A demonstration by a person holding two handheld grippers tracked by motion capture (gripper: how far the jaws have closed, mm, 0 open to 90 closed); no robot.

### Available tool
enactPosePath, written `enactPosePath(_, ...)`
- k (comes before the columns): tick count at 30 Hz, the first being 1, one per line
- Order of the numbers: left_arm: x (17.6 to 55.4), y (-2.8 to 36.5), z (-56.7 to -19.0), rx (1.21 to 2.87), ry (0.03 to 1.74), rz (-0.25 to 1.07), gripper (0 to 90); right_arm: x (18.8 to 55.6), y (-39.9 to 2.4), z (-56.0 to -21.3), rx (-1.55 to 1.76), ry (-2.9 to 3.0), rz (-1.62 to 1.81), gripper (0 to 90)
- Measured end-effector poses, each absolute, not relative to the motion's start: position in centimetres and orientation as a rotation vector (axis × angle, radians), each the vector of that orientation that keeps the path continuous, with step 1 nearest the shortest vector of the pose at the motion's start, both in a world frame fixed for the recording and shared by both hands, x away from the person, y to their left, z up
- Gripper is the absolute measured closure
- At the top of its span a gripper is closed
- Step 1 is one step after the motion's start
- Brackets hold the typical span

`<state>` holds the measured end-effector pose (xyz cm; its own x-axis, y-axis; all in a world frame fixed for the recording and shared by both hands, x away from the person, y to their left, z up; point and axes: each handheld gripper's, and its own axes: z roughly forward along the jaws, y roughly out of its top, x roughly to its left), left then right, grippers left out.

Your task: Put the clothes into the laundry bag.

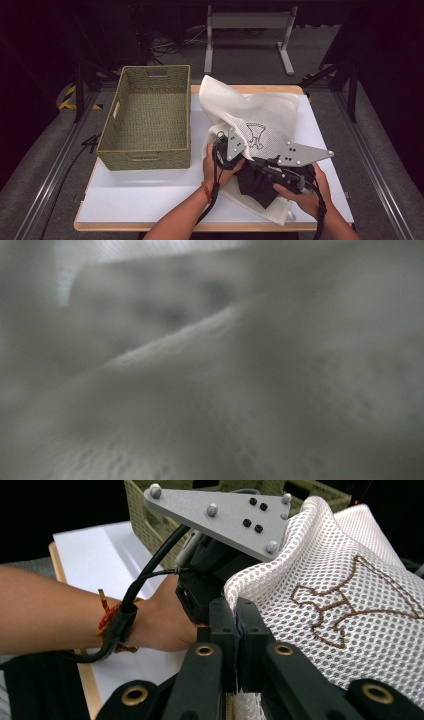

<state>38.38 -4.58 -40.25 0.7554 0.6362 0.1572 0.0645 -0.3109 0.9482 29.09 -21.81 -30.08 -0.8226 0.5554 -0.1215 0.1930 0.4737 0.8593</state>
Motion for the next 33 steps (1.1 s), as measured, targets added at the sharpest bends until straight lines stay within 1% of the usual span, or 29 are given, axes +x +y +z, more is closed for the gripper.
enactPosePath(2, 38.6, -4.6, -40.7, 1.826, 0.548, 0.621, 80.7, 29.3, -22.0, -30.6, 0.637, 2.349, 1.285, 88.8)
enactPosePath(3, 38.8, -4.6, -41.2, 1.846, 0.528, 0.574, 79.2, 29.4, -22.1, -30.8, 0.642, 2.349, 1.286, 88.8)
enactPosePath(5, 38.8, -4.6, -41.3, 1.854, 0.527, 0.574, 75.6, 29.6, -22.3, -31.1, 0.648, 2.353, 1.285, 88.8)
enactPosePath(6, 38.8, -4.4, -41.3, 1.861, 0.527, 0.565, 75.6, 29.6, -22.3, -31.1, 0.648, 2.353, 1.285, 88.8)
enactPosePath(7, 38.9, -4.3, -41.4, 1.869, 0.509, 0.515, 72.9, 29.8, -22.4, -31.2, 0.65, 2.354, 1.281, 88.8)
enactPosePath(9, 38.5, -4.1, -41.4, 1.899, 0.492, 0.497, 63.4, 29.9, -22.5, -31.5, 0.651, 2.355, 1.269, 88.8)
enactPosePath(10, 38.4, -4.0, -41.3, 1.921, 0.467, 0.462, 58.9, 30.0, -22.6, -31.6, 0.658, 2.353, 1.27, 88.8)
enactPosePath(12, 37.6, -3.5, -41.1, 1.947, 0.439, 0.46, 50.9, 30.0, -22.8, -31.6, 0.655, 2.354, 1.266, 88.8)
enactPosePath(14, 37.1, -3.2, -40.9, 1.976, 0.417, 0.38, 37.6, 30.0, -23.0, -31.6, 0.658, 2.349, 1.265, 88.8)
enactPosePath(16, 36.3, -3.0, -40.8, 2.03, 0.417, 0.362, 27.7, 30.1, -23.0, -31.6, 0.661, 2.347, 1.266, 88.8)
enactPosePath(17, 35.9, -2.9, -40.9, 2.056, 0.409, 0.333, 21.8, 30.1, -23.0, -31.6, 0.66, 2.346, 1.26, 88.8)
enactPosePath(18, 35.5, -2.9, -41.1, 2.074, 0.406, 0.32, 17.5, 30.0, -23.0, -31.6, 0.659, 2.348, 1.26, 88.8)
enactPosePath(19, 35.2, -2.9, -41.3, 2.097, 0.402, 0.31, 16.4, 30.0, -23.0, -31.7, 0.659, 2.35, 1.261, 88.8)
enactPosePath(21, 34.8, -3.2, -41.7, 2.141, 0.401, 0.271, 10.8, 30.0, -22.9, -31.7, 0.655, 2.356, 1.253, 88.8)
enactPosePath(23, 34.7, -3.7, -42.3, 2.183, 0.409, 0.272, 9.6, 30.1, -22.8, -31.9, 0.66, 2.36, 1.256, 88.8)
enactPosePath(28, 35.3, -5.1, -44.4, 2.224, 0.46, 0.28, 8.1, 30.2, -22.4, -32.7, 0.663, 2.392, 1.218, 88.7)
enactPosePath(30, 35.2, -5.7, -45.2, 2.274, 0.461, 0.337, 10.4, 30.4, -22.4, -33.1, 0.669, 2.402, 1.202, 88.7)
enactPosePath(31, 35.2, -5.9, -45.2, 2.291, 0.472, 0.365, 13.1, 30.4, -22.5, -33.3, 0.676, 2.405, 1.197, 88.8)
enactPosePath(32, 35.1, -6.1, -45.3, 2.268, 0.493, 0.358, 14.7, 30.5, -22.5, -33.5, 0.68, 2.411, 1.203, 88.7)
enactPosePath(33, 35.2, -6.1, -45.2, 2.282, 0.485, 0.362, 16.1, 30.5, -22.6, -33.6, 0.688, 2.413, 1.209, 88.7)
